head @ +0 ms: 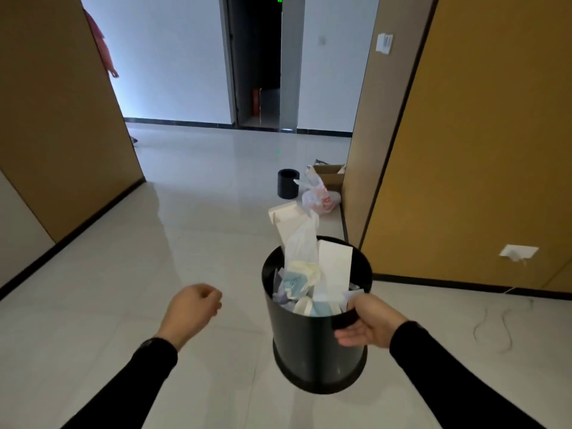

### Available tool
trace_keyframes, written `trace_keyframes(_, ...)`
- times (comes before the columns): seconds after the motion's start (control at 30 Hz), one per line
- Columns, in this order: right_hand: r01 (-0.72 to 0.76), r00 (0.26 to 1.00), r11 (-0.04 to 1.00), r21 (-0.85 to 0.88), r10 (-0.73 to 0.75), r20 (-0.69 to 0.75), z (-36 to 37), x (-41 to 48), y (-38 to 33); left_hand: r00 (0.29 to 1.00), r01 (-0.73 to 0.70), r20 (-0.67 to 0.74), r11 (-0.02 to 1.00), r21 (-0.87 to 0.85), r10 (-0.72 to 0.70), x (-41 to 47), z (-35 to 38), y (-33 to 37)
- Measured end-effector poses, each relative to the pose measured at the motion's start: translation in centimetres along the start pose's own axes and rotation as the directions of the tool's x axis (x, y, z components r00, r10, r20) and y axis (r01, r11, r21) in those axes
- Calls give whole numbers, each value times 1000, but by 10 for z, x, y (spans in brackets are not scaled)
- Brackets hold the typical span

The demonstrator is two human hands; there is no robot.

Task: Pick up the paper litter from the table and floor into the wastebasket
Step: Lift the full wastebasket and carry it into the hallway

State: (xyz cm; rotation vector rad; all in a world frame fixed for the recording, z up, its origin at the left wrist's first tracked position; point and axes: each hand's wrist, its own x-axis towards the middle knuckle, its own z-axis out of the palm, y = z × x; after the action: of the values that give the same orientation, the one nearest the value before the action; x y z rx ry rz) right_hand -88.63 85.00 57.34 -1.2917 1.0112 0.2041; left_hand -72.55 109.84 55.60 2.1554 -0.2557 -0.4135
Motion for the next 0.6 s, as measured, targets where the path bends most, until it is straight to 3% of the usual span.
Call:
trace_keyframes(0.3, 57, 998, 996, 69, -57, 0, -18, 116, -115, 999, 14, -35, 999, -39, -15, 129, -13, 54)
trace_keyframes(0.6, 76, 995, 989, 125, -82, 50, 18, 229, -251, 991, 32, -127, 996, -82, -43, 281, -46, 71)
